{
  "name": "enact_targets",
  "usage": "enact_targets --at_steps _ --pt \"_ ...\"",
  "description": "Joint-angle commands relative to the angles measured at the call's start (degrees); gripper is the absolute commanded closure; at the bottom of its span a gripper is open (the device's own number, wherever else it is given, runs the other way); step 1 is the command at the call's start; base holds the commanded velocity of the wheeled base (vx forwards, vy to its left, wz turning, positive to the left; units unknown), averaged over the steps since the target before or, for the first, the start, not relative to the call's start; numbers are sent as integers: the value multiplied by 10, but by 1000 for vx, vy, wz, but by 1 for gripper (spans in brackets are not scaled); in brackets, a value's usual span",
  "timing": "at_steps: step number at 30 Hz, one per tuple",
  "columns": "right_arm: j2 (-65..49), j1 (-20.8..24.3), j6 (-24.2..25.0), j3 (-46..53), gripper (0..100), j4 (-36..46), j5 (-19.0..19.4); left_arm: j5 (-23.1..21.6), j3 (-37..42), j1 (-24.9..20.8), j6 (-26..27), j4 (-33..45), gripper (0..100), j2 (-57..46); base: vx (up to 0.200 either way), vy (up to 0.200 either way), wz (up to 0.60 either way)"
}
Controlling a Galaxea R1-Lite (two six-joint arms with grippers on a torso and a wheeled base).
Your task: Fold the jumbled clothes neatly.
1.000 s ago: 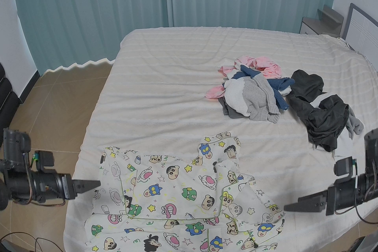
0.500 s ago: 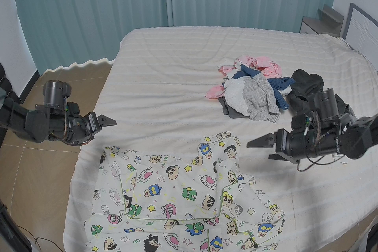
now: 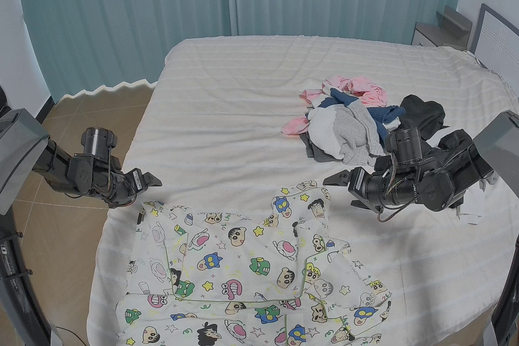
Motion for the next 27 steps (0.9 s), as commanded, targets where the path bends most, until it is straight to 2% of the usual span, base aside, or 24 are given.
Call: enact_targets --at_steps 1,5,16,27 --pt "24 2 14 -2 0 -14 -1 2 5 5 17 -1 0 14 0 0 0" --pt "31 3 16 -1 0 -23 -4 5 3 5 45 -14 0 51 0 0 0" --pt "49 5 12 -14 0 -26 -17 30 -1 3 71 -49 0 91 0 0 0" --pt "101 4 10 -36 0 -59 -35 22 -4 -1 66 -58 0 98 0 0 0"
